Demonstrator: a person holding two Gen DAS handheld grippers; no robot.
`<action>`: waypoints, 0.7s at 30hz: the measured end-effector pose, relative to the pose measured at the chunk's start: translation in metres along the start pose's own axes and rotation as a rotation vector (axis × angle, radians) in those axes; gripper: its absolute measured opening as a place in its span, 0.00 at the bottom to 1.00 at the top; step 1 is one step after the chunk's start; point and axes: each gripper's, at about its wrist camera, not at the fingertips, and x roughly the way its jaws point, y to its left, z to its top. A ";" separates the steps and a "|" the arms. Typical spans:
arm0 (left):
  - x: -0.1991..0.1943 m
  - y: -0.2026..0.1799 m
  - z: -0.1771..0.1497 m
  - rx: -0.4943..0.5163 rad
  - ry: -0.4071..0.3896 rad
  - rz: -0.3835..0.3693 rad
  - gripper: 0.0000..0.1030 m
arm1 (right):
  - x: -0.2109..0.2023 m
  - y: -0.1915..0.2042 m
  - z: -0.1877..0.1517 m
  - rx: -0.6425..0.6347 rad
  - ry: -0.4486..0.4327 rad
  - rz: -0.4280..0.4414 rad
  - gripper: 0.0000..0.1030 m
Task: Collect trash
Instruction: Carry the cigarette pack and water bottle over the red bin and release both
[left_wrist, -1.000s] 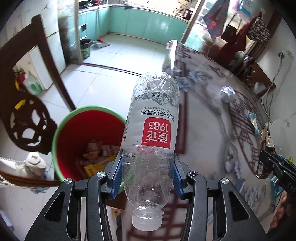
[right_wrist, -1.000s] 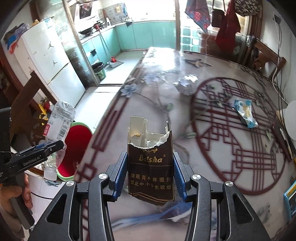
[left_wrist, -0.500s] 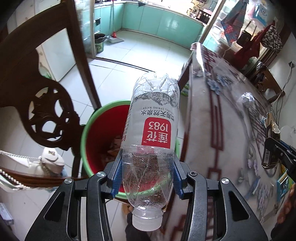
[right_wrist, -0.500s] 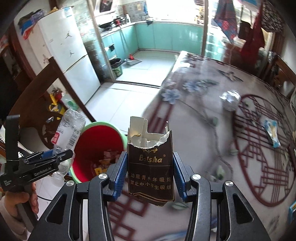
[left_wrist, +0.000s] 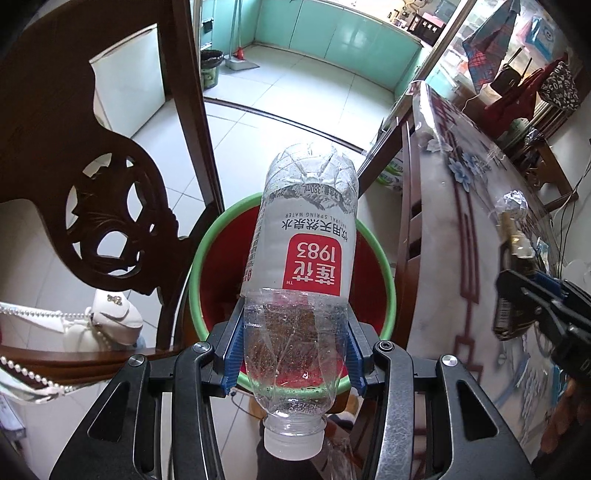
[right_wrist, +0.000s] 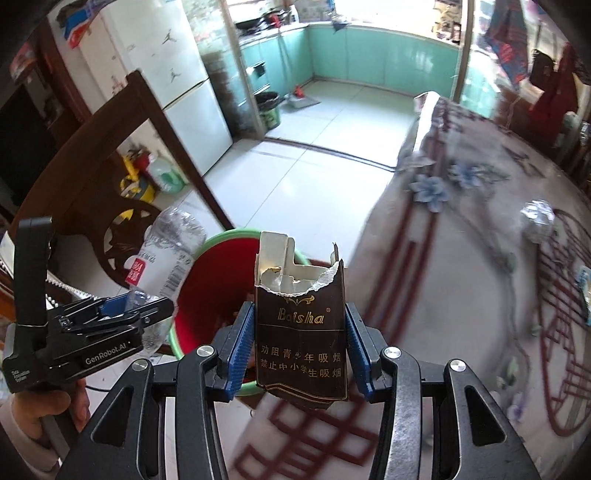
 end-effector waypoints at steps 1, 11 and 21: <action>0.002 0.002 0.001 -0.002 0.007 0.000 0.43 | 0.006 0.004 0.001 -0.007 0.011 0.005 0.44; 0.016 0.014 0.003 -0.027 0.052 -0.019 0.43 | 0.035 0.030 0.008 -0.056 0.058 0.016 0.44; 0.012 0.023 0.008 -0.060 0.007 -0.010 0.65 | 0.040 0.029 0.011 -0.043 0.049 0.016 0.48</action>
